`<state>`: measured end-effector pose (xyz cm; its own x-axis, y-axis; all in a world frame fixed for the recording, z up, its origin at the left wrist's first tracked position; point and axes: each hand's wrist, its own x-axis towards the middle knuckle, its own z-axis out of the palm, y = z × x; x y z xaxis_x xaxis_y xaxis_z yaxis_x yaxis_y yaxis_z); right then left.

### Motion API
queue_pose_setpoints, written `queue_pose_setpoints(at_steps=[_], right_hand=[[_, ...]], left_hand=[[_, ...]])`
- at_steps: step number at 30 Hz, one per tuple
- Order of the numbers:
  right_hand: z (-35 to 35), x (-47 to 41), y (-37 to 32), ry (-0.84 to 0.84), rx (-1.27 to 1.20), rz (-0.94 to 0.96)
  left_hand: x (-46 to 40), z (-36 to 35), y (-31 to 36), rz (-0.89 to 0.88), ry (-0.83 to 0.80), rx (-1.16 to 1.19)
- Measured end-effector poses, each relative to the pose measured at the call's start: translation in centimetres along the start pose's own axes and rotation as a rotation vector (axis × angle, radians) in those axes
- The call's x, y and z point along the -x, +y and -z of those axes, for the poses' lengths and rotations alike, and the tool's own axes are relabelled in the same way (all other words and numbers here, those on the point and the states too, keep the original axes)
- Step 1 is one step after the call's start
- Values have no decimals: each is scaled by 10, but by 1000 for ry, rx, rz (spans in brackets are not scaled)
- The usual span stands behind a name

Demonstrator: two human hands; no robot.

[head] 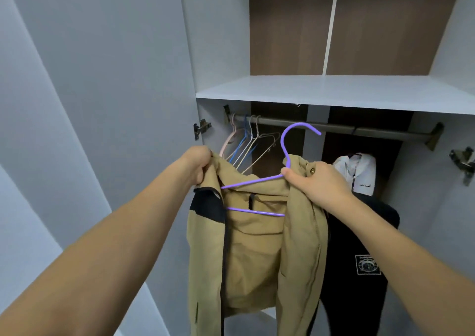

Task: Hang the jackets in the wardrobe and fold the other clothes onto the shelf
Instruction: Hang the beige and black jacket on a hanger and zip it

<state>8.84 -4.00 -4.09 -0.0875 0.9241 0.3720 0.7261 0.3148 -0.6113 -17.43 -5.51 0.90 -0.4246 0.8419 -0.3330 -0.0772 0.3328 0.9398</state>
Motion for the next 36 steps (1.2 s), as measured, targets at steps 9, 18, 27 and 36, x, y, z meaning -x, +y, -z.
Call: queue_pose_setpoints(at_steps=[9, 18, 27, 36], right_hand=[[-30, -13, -2, 140, 81, -53], [-19, -23, -15, 339, 60, -35], [-22, -26, -10, 98, -539, -115], [-69, -35, -27, -109, -689, -202]], left_hand=[[55, -42, 28, -68, -260, 213], [56, -13, -4, -107, -273, -582], [46, -12, 16, -729, -75, -1258], [27, 25, -20, -669, -165, -1153]])
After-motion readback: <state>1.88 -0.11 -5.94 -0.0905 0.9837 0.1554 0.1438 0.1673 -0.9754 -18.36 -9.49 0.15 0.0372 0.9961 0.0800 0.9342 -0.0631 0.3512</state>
